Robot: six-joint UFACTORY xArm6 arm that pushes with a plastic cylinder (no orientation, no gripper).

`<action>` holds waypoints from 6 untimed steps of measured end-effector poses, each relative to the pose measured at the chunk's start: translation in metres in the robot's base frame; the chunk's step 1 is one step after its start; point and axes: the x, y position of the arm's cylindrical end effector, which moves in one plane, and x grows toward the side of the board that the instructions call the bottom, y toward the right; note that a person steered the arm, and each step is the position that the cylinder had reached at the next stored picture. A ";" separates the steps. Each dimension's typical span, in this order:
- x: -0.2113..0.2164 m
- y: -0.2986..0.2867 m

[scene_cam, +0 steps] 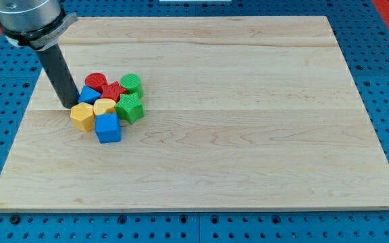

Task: Separate the group of blocks

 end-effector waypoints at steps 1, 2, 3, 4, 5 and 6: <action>0.011 -0.004; -0.002 0.004; -0.014 0.021; -0.014 0.054; -0.024 0.081; -0.024 0.102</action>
